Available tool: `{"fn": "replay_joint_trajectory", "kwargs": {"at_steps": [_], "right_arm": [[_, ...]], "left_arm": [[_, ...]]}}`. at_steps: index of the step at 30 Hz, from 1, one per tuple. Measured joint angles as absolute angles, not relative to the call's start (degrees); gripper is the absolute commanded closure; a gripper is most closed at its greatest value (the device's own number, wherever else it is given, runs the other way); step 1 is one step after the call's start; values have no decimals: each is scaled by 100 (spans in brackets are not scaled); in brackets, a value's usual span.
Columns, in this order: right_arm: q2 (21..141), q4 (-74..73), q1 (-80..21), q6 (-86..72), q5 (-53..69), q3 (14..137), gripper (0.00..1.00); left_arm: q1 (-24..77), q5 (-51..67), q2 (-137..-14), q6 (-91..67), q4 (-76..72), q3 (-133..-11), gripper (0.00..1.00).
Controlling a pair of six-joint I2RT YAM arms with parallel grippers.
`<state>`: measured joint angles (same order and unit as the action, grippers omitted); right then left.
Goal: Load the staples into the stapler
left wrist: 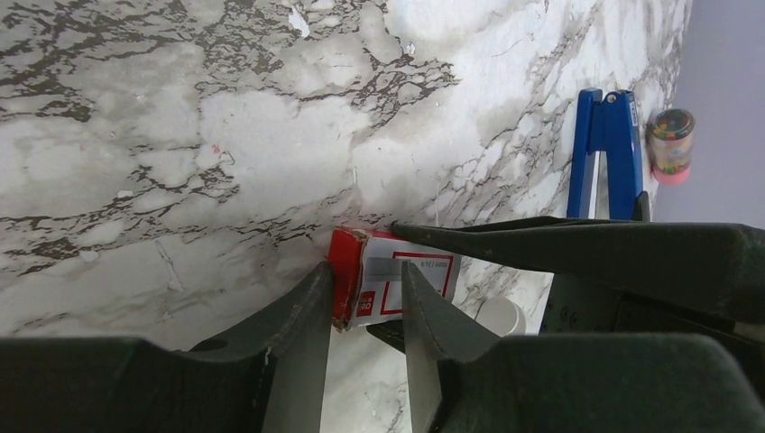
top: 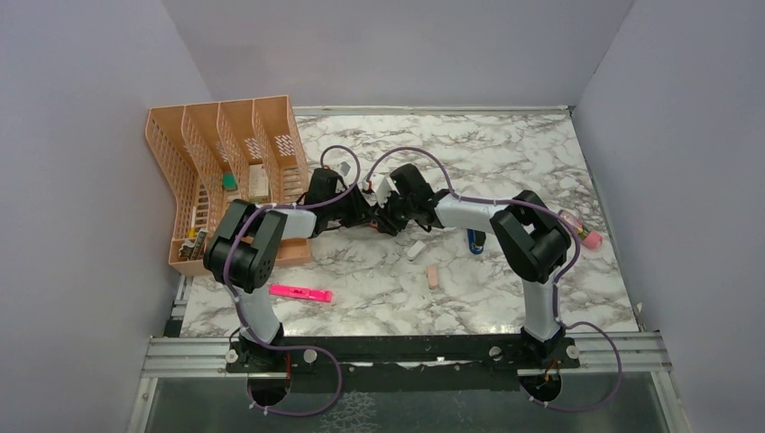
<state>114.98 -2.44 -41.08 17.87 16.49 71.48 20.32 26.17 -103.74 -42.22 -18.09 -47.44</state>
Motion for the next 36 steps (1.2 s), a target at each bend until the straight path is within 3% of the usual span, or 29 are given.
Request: {"fn": "replay_joint_trajectory", "kwargs": {"at_steps": [8,18,25,31,36], "right_arm": [[11487,-106,-4091,1789,1737,7074,57],[11406,198,-4071,1671,1741,6849,53],[11354,360,-3944,1544,1852,6729,34],[11172,303,-3824,1518,1855,6536,28],[10897,283,-3780,1284,1728,6337,21]], "left_arm": [[1933,2873,-10506,-4200,-1951,-4744,83],[1822,3332,-10661,-4298,-2147,-4744,83],[1809,3833,-10704,-4493,-2263,-4744,84],[1811,4005,-10707,-4525,-2270,-4746,82],[1785,4005,-10707,-4515,-2270,-4744,74]]}}
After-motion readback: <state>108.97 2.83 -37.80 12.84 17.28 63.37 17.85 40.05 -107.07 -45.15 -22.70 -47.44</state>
